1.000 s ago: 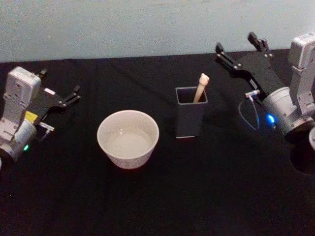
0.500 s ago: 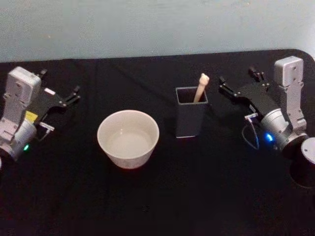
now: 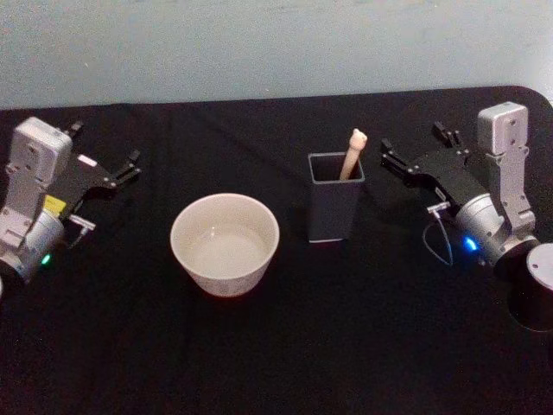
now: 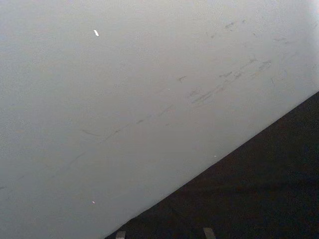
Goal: Pick up the stirring spoon with one hand, stir inside the cup, then place it back in its original position.
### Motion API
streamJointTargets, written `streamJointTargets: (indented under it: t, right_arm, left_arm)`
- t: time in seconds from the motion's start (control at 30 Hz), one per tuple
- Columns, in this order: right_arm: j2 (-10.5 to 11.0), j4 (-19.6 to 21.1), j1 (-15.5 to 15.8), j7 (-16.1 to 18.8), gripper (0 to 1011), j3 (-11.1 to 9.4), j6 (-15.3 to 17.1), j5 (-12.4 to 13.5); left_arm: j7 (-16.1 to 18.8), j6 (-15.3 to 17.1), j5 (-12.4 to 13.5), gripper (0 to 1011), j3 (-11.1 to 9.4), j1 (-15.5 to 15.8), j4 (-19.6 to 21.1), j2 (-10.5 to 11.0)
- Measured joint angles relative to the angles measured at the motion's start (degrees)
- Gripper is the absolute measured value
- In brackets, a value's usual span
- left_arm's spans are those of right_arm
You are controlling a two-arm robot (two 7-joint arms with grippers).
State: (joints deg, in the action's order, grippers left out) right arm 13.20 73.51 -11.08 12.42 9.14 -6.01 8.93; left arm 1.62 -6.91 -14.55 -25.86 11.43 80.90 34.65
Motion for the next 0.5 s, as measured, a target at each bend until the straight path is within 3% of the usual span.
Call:
streamJointTargets:
  t: [0.5]
  right_arm:
    - [0.06, 0.17, 0.02, -0.1, 1002, 0.01, -0.05, 0.01]
  left_arm:
    - [0.0, 0.0, 0.0, 1001, 0.0, 0.0, 0.0, 0.0]
